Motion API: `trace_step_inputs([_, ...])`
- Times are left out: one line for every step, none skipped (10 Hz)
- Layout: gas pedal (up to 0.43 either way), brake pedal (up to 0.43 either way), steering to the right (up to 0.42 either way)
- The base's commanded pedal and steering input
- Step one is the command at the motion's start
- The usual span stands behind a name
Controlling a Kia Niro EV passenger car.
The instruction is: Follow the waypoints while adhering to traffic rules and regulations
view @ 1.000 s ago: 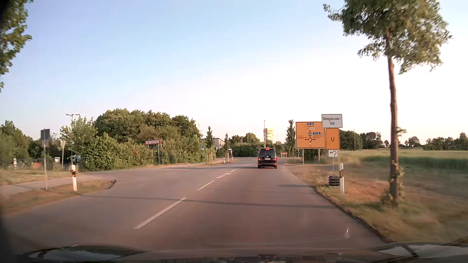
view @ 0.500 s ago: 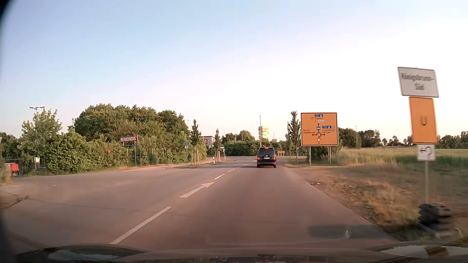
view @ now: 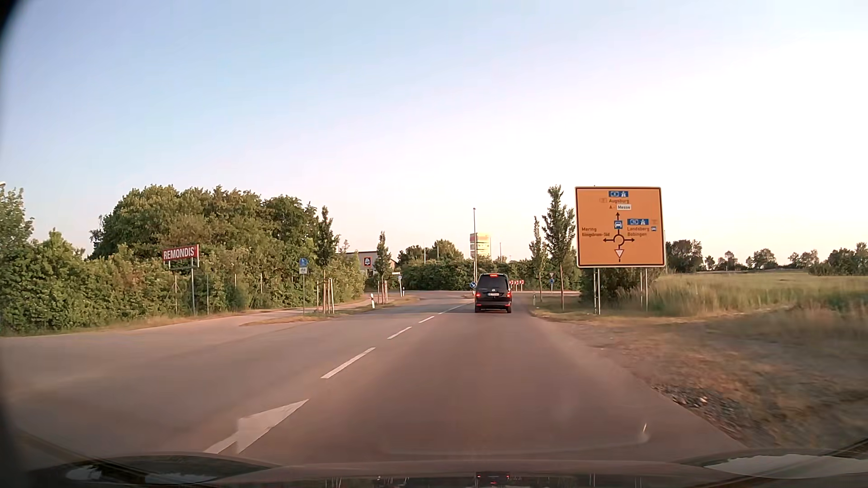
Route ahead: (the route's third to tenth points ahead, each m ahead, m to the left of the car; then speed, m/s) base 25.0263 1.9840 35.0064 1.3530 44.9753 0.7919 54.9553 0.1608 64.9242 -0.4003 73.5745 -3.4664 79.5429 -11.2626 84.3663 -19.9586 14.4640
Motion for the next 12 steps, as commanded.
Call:
trace_step_inputs([0.008,0.012,0.015])
trace_step_inputs([0.008,0.012,0.015])
trace_step_inputs([0.020,0.018,0.015])
trace_step_inputs([0.020,0.018,0.015])
trace_step_inputs([0.028,0.012,0.015])
trace_step_inputs([0.028,0.018,0.015])
trace_step_inputs([0.028,0.018,0.014])
trace_step_inputs([0.028,0.018,0.015])
trace_step_inputs([0.028,0.018,0.014])
trace_step_inputs([0.028,0.018,0.014])
trace_step_inputs([0.028,0.018,0.014])
trace_step_inputs([0.008,0.018,0.014])
